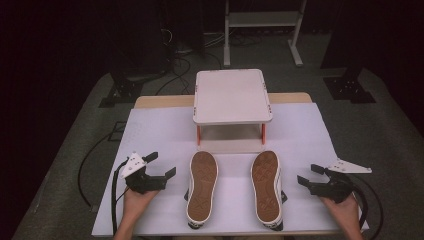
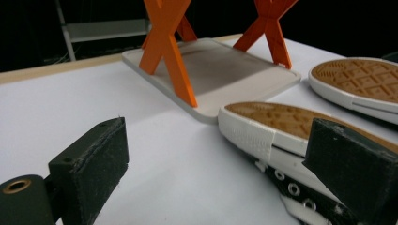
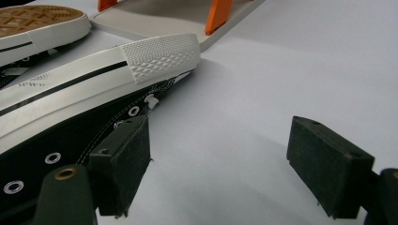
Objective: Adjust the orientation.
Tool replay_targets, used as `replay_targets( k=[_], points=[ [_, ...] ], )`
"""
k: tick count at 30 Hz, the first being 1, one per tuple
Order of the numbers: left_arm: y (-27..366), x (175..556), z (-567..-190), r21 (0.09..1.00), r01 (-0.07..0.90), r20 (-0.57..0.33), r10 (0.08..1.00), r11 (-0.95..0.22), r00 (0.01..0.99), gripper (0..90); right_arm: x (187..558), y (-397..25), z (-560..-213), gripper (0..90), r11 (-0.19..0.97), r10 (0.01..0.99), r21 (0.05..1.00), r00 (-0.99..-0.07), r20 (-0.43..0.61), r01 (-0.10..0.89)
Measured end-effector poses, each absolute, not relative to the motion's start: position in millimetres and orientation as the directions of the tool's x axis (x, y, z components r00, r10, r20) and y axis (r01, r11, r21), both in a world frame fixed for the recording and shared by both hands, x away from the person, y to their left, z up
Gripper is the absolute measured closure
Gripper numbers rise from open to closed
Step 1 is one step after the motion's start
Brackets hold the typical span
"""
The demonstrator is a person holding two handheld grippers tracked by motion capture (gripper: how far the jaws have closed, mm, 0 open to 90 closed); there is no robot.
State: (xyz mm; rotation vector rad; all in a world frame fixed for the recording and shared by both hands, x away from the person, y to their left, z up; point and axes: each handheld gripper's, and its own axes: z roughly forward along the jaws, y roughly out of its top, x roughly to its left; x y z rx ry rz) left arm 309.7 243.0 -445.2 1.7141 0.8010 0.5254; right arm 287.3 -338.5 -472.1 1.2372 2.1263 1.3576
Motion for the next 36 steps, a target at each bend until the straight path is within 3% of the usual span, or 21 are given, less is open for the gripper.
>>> replay_targets(
  k=[12,17,27,32,36],
  points=[
    [220.8,300.6,-426.8,0.957,0.209,-0.015,0.681,-0.203,0.732,6.1,285.9,-339.7,-469.4,21.3,0.153,0.807,0.864,-0.565,0.171,0.48],
    [201.7,298.4,-420.2,0.946,0.207,0.0,0.637,-0.251,0.771,14.3,285.3,-339.0,-466.5,21.3,0.149,0.809,0.868,-0.563,0.168,0.473],
    [165.2,300.5,-417.2,0.876,0.227,0.032,0.52,-0.425,0.853,55.6,282.8,-334.7,-463.8,21.2,0.169,0.805,0.87,-0.574,0.148,0.462],
    [160.8,301.2,-419.7,0.842,0.246,0.013,0.474,-0.48,0.881,69.1,283.2,-332.9,-463.7,21.2,0.181,0.802,0.871,-0.581,0.138,0.456],
    [160.0,302.2,-425.1,0.816,0.247,0.02,0.452,-0.523,0.892,72.7,282.9,-331.1,-464.0,21.2,0.19,0.802,0.868,-0.583,0.133,0.459]
  ],
)
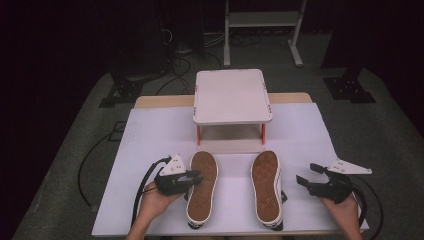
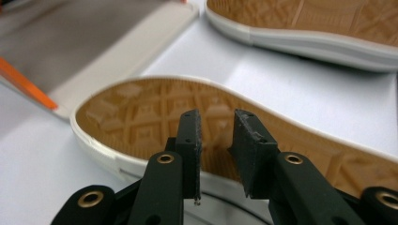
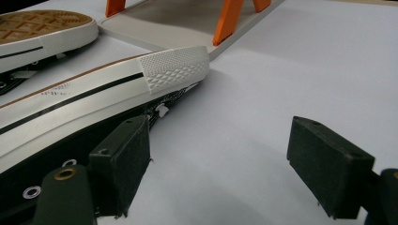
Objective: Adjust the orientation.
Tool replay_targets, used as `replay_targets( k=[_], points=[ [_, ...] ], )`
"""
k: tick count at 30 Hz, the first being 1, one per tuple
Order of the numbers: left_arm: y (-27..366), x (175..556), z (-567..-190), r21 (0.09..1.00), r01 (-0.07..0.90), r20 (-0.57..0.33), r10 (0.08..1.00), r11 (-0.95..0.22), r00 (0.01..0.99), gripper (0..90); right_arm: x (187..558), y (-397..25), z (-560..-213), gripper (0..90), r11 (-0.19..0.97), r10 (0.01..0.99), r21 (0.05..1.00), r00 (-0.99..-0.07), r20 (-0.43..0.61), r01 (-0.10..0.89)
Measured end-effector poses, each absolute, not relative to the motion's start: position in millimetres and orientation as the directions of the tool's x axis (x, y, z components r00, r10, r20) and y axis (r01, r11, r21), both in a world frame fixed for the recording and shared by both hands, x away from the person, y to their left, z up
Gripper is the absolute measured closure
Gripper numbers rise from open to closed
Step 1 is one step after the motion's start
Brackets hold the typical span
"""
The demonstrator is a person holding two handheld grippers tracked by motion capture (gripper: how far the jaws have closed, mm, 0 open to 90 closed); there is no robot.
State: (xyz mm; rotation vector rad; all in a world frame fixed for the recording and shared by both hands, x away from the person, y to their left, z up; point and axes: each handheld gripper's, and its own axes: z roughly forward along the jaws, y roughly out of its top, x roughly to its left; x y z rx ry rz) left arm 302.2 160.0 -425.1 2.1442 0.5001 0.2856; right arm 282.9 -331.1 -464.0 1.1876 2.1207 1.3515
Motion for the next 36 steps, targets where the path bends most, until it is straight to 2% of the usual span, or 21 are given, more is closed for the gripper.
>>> replay_targets(
  k=[4,10,24,29,31,32,35,36],
  points=[
    [162.8,302.0,-426.3,0.819,0.237,0.027,0.446,-0.523,0.894,72.7,282.3,-330.8,-463.9,21.1,0.191,0.803,0.868,-0.581,0.13,0.458],
    [180.5,303.9,-432.0,0.845,0.257,-0.017,0.457,-0.468,0.889,71.7,280.8,-331.8,-463.2,20.8,0.189,0.808,0.868,-0.575,0.128,0.459],
    [213.3,303.9,-437.0,0.848,0.274,-0.018,0.493,-0.453,0.87,69.2,281.2,-330.6,-463.5,20.9,0.193,0.809,0.868,-0.574,0.122,0.457],
    [229.0,303.9,-443.1,0.826,0.327,-0.049,0.518,-0.459,0.854,66.4,281.9,-329.4,-464.2,20.9,0.195,0.809,0.865,-0.574,0.125,0.462],
    [233.0,301.7,-445.1,0.825,0.329,-0.04,0.532,-0.46,0.846,66.3,282.8,-328.6,-465.0,20.8,0.195,0.808,0.864,-0.576,0.126,0.463],
    [232.8,301.7,-447.0,0.785,0.354,-0.015,0.555,-0.509,0.831,66.5,283.2,-328.2,-465.1,20.8,0.195,0.808,0.862,-0.575,0.129,0.467],
    [243.9,301.8,-453.4,0.75,0.393,-0.008,0.588,-0.531,0.809,64.1,283.2,-327.3,-464.6,20.8,0.197,0.807,0.864,-0.577,0.124,0.462],
    [251.0,299.8,-451.6,0.773,0.39,-0.009,0.607,-0.5,0.795,63.3,282.3,-327.3,-464.1,20.8,0.198,0.809,0.865,-0.575,0.122,0.462]
  ],
)
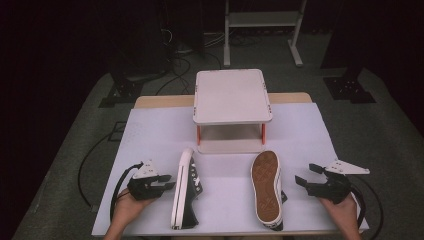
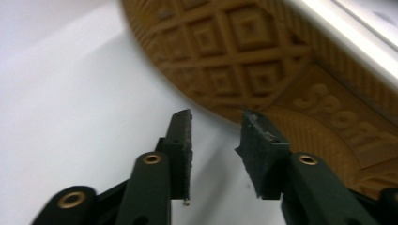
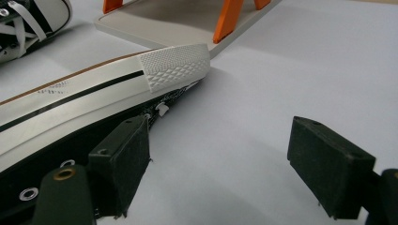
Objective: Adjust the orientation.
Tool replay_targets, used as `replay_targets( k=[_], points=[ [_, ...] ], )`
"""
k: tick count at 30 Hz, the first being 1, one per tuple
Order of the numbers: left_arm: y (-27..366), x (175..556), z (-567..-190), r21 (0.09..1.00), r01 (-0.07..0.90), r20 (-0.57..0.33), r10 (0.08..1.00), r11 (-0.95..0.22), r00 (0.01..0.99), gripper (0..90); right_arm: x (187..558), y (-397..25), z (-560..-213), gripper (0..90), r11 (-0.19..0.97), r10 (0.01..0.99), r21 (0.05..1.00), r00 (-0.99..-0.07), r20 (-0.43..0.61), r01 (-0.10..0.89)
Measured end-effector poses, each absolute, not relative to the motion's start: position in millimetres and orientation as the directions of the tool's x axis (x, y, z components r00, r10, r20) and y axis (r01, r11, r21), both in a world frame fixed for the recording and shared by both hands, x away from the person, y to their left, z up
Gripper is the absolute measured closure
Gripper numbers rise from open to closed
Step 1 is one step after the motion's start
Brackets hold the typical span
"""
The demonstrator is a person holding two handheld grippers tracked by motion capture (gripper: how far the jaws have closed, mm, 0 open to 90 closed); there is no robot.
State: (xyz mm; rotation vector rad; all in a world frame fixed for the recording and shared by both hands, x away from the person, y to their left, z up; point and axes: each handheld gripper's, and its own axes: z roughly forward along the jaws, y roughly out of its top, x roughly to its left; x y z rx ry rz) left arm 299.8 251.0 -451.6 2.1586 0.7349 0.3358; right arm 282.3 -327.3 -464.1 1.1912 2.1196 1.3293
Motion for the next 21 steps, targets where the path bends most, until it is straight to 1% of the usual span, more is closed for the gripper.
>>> replay_targets(
  k=[2,4,5,6,8,10,14,18,21],
  points=[
    [265.0,296.9,-442.1,0.833,0.405,-0.073,0.65,-0.378,0.757,63.4,281.4,-328.3,-463.9,20.9,0.197,0.811,0.866,-0.573,0.12,0.461],
    [272.9,292.4,-432.6,0.845,0.397,-0.044,0.694,-0.358,0.719,60.6,282.6,-329.0,-464.7,20.8,0.19,0.814,0.865,-0.568,0.125,0.464],
    [279.0,290.0,-428.5,0.858,0.403,-0.059,0.719,-0.317,0.692,58.9,283.1,-329.0,-464.8,20.8,0.189,0.814,0.864,-0.567,0.128,0.467],
    [285.4,288.1,-424.7,0.87,0.406,-0.078,0.733,-0.281,0.676,58.9,283.1,-328.7,-464.7,20.9,0.19,0.814,0.863,-0.567,0.129,0.468],
    [293.3,283.9,-419.7,0.885,0.398,-0.099,0.737,-0.242,0.668,58.4,282.0,-328.1,-464.4,20.9,0.196,0.813,0.864,-0.57,0.121,0.463],
    [292.8,279.6,-417.1,0.889,0.395,-0.115,0.724,-0.23,0.68,57.0,281.9,-328.0,-464.6,20.8,0.197,0.813,0.864,-0.57,0.12,0.464],
    [279.6,268.8,-412.6,0.902,0.371,-0.129,0.685,-0.219,0.717,54.5,281.7,-327.7,-464.5,20.8,0.196,0.812,0.863,-0.57,0.123,0.465],
    [263.5,263.5,-404.1,0.904,0.337,-0.088,0.656,-0.264,0.75,54.1,281.8,-327.1,-464.9,20.8,0.195,0.813,0.861,-0.569,0.126,0.47],
    [260.8,262.3,-402.0,0.896,0.341,-0.074,0.663,-0.284,0.745,52.4,281.3,-327.3,-464.6,20.8,0.2,0.811,0.863,-0.572,0.12,0.464]
  ],
)
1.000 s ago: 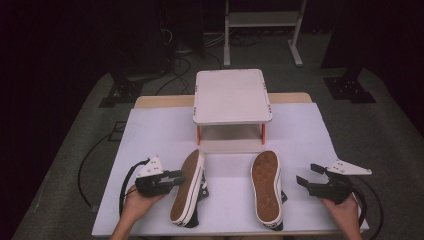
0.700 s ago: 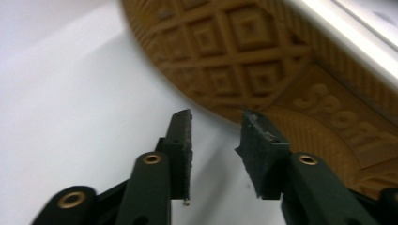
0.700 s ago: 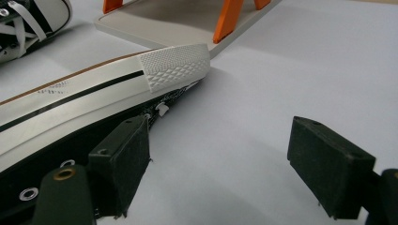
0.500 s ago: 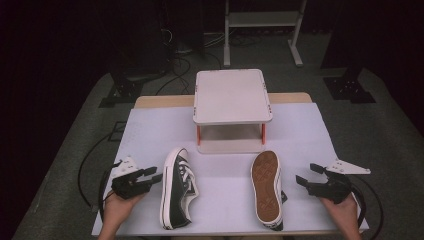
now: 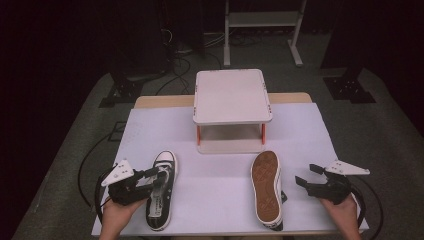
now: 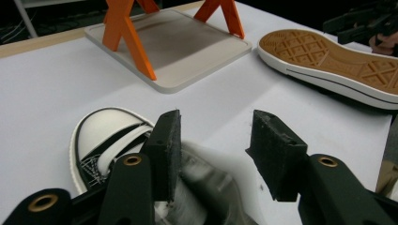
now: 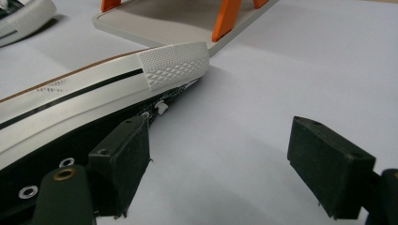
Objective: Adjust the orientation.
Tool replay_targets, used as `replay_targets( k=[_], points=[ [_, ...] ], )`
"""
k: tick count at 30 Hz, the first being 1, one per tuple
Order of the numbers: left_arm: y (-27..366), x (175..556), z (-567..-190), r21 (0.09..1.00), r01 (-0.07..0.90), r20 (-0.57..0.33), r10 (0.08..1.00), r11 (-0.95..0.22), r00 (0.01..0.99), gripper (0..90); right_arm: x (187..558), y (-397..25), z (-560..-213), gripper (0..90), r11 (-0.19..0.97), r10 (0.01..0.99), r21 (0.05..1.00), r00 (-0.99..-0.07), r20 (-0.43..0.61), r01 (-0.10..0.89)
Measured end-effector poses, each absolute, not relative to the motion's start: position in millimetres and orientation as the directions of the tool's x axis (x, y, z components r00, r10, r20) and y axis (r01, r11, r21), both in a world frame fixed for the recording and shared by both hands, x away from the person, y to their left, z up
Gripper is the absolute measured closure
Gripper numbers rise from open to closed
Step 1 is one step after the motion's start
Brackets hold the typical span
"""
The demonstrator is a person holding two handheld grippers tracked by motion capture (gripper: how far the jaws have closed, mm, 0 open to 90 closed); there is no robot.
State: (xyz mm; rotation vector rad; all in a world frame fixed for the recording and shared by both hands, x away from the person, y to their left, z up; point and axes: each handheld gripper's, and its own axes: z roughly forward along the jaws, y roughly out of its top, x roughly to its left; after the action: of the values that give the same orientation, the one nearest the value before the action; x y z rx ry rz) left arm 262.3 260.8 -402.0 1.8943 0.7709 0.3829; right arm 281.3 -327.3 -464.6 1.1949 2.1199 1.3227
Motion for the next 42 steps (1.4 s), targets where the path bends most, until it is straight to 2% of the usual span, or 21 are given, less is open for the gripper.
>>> replay_targets(
  k=[4,7,9,10,16,20,22,26,29,32,39,42],
  points=[
    [266.3,257.7,-404.1,0.888,0.381,-0.098,0.702,-0.259,0.706,46.4,281.1,-328.0,-464.9,20.6,0.193,0.814,0.861,-0.567,0.127,0.47],
    [264.9,256.2,-408.0,0.87,0.437,-0.136,0.738,-0.23,0.661,37.2,282.0,-327.2,-465.5,20.5,0.197,0.812,0.86,-0.57,0.125,0.47],
    [261.5,255.4,-410.5,0.857,0.469,-0.158,0.758,-0.213,0.633,34.8,282.2,-326.3,-465.8,20.5,0.201,0.81,0.86,-0.573,0.123,0.469],
    [259.7,255.0,-411.4,0.856,0.469,-0.15,0.766,-0.216,0.626,30.6,282.1,-326.1,-465.8,20.5,0.202,0.81,0.86,-0.574,0.122,0.469],
    [245.8,252.7,-419.2,0.832,0.516,-0.147,0.816,-0.204,0.559,18.1,282.7,-326.2,-466.4,20.5,0.2,0.81,0.856,-0.572,0.129,0.476],
    [239.0,253.3,-424.2,0.796,0.554,-0.101,0.849,-0.243,0.519,11.4,283.1,-326.1,-466.9,20.5,0.205,0.808,0.854,-0.575,0.128,0.478],
    [236.5,254.8,-426.5,0.783,0.571,-0.101,0.855,-0.248,0.509,10.9,283.6,-326.0,-467.3,20.5,0.205,0.807,0.853,-0.576,0.129,0.479],
    [233.1,259.4,-431.1,0.742,0.612,-0.107,0.852,-0.275,0.513,14.7,283.2,-325.1,-467.2,20.5,0.206,0.805,0.854,-0.579,0.13,0.478],
    [233.9,259.3,-433.5,0.728,0.617,-0.084,0.855,-0.298,0.511,30.0,282.8,-324.9,-466.9,20.5,0.206,0.805,0.854,-0.579,0.129,0.478],
    [237.8,260.2,-431.9,0.722,0.627,-0.091,0.858,-0.293,0.506,40.8,282.5,-325.1,-466.6,20.5,0.206,0.806,0.856,-0.578,0.126,0.474],
    [246.2,271.1,-428.5,0.691,0.648,-0.126,0.83,-0.32,0.544,52.6,282.4,-324.3,-466.6,20.5,0.208,0.805,0.856,-0.58,0.125,0.473],
    [249.4,272.2,-426.4,0.696,0.642,-0.136,0.819,-0.321,0.557,62.9,282.3,-324.6,-466.3,20.5,0.207,0.805,0.857,-0.58,0.125,0.472]
  ],
)
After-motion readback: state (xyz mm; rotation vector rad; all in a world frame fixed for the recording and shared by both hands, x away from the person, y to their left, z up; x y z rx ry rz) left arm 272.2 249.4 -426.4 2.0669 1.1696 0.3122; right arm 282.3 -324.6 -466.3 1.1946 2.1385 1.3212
